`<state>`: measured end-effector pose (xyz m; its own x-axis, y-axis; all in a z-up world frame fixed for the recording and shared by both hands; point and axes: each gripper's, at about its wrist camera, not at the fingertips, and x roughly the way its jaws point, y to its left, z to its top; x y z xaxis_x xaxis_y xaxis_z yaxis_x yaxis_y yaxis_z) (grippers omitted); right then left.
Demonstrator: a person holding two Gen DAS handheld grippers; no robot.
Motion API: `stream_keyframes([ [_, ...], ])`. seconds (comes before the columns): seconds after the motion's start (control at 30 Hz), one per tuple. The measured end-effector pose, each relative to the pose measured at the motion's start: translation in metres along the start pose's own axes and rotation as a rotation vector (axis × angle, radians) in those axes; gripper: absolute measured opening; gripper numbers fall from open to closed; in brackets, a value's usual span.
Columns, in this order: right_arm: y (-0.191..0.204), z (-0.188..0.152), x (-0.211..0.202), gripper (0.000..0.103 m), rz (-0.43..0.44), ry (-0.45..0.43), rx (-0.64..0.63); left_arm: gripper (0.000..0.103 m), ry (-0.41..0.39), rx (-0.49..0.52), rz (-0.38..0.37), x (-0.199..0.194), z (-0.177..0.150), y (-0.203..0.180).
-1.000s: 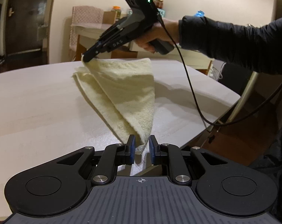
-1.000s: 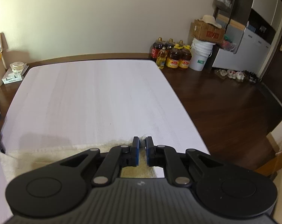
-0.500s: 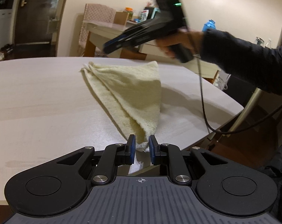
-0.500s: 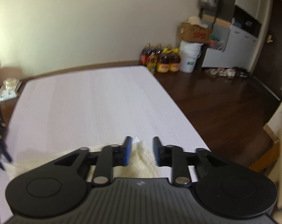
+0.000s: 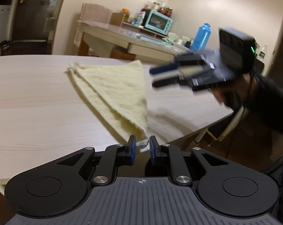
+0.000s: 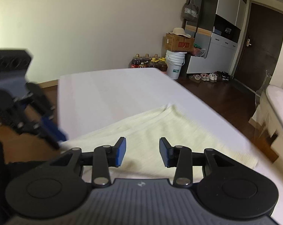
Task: Fold towel
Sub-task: 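Lay the left gripper's corner onto the right gripper's corner and open both grippers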
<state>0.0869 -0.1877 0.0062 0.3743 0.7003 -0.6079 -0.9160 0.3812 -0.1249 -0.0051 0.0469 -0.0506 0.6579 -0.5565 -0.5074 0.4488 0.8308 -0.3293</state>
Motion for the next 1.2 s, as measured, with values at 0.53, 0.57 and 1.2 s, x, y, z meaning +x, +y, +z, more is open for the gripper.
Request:
stream_keyframes([
  [0.53, 0.104, -0.018, 0.024, 0.052, -0.045, -0.071, -0.015, 0.017, -0.031, 0.053, 0.076, -0.040, -0.002, 0.000],
  [0.57, 0.109, -0.016, 0.029, 0.053, -0.060, -0.066, -0.036, 0.017, -0.032, 0.056, 0.083, -0.043, -0.003, 0.000],
  [1.2, 0.109, 0.003, 0.064, 0.026, -0.049, -0.001, 0.010, 0.041, -0.068, 0.024, 0.118, -0.058, -0.011, 0.017],
])
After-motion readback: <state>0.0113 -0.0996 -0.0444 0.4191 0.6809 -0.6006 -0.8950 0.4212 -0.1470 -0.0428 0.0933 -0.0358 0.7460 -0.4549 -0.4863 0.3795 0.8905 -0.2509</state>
